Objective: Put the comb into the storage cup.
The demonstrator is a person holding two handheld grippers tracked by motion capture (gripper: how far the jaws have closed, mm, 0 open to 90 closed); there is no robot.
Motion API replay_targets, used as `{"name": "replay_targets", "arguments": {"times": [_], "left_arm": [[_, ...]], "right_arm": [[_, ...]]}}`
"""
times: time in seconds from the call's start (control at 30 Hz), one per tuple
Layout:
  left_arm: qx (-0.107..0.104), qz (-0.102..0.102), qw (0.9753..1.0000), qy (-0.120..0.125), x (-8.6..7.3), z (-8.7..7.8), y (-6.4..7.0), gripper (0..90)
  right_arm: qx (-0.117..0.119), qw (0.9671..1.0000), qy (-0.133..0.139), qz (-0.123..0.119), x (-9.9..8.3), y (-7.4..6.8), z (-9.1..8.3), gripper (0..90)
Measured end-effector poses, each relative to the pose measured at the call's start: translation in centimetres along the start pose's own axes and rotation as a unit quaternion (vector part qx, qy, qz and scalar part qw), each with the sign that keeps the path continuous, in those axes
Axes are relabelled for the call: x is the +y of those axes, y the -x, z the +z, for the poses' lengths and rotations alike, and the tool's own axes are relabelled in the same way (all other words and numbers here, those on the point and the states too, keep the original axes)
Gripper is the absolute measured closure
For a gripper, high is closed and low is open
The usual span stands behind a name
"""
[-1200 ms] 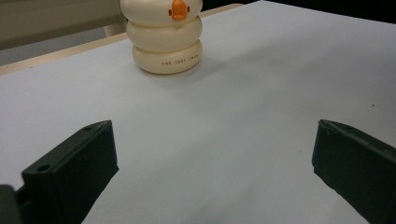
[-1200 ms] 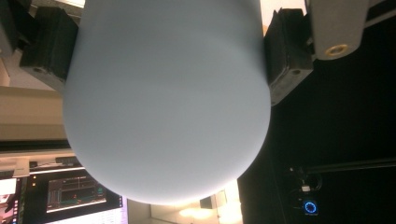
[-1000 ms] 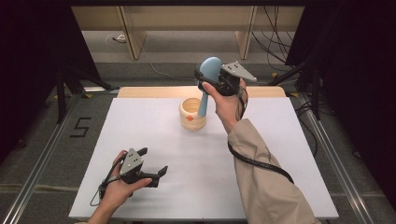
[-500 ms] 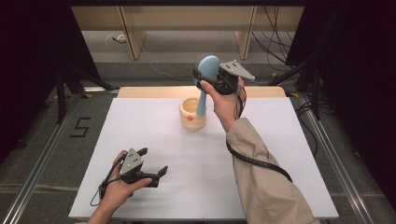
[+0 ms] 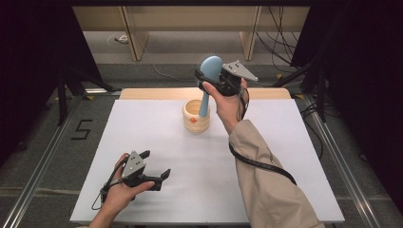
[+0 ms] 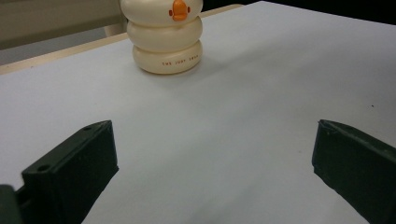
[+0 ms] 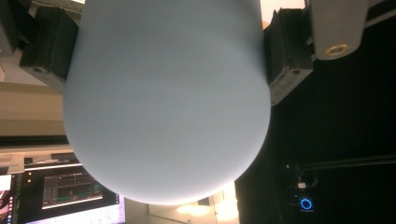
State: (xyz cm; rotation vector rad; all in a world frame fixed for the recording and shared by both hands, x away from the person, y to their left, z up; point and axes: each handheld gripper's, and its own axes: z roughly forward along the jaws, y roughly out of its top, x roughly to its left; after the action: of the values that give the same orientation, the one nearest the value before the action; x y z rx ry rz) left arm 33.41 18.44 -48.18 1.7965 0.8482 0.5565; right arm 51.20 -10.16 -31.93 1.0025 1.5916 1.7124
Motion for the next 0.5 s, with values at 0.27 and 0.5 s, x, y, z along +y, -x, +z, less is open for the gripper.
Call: {"name": "replay_targets", "arguments": {"times": [0.27,0.5], "left_arm": [[0.000,-0.001,1.0000,-0.001,0.00,-0.06,-0.03,0.0],[-0.001,-0.002,1.0000,-0.002,-0.03,-0.06,-0.03,0.0]], "right_arm": [[0.003,1.0000,0.003,-0.002,0.02,-0.33,0.47,20.6],[0.002,1.0000,0.006,-0.001,0.04,-0.66,0.93,20.6]]}}
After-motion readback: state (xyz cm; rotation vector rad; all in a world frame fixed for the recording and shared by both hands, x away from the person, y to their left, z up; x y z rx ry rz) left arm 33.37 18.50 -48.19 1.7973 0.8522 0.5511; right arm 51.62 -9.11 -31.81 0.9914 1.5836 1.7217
